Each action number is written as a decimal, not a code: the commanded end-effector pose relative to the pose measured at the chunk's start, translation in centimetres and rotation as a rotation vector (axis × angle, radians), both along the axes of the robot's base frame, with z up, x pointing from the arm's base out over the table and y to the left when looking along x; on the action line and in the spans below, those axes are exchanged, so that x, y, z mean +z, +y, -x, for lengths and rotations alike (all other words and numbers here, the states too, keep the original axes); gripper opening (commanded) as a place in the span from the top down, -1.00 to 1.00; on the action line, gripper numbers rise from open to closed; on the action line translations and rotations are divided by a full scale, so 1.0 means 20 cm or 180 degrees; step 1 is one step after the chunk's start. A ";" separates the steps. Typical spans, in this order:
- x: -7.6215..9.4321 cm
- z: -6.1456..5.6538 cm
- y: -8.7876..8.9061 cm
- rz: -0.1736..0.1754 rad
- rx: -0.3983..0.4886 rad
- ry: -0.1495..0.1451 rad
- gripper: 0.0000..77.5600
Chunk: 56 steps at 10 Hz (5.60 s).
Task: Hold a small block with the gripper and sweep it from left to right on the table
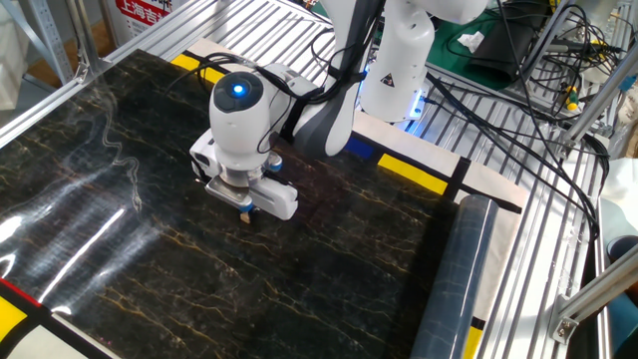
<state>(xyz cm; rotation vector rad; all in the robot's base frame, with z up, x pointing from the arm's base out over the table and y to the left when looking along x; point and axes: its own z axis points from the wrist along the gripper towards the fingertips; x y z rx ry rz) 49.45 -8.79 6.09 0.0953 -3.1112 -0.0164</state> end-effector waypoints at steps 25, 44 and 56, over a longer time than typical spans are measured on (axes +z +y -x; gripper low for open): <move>0.07 0.03 0.07 -0.0016 -0.0176 0.0122 0.97; 0.01 0.12 0.20 0.0003 -0.0159 0.0163 0.97; 0.00 0.12 0.20 0.0099 -0.0003 0.0140 0.97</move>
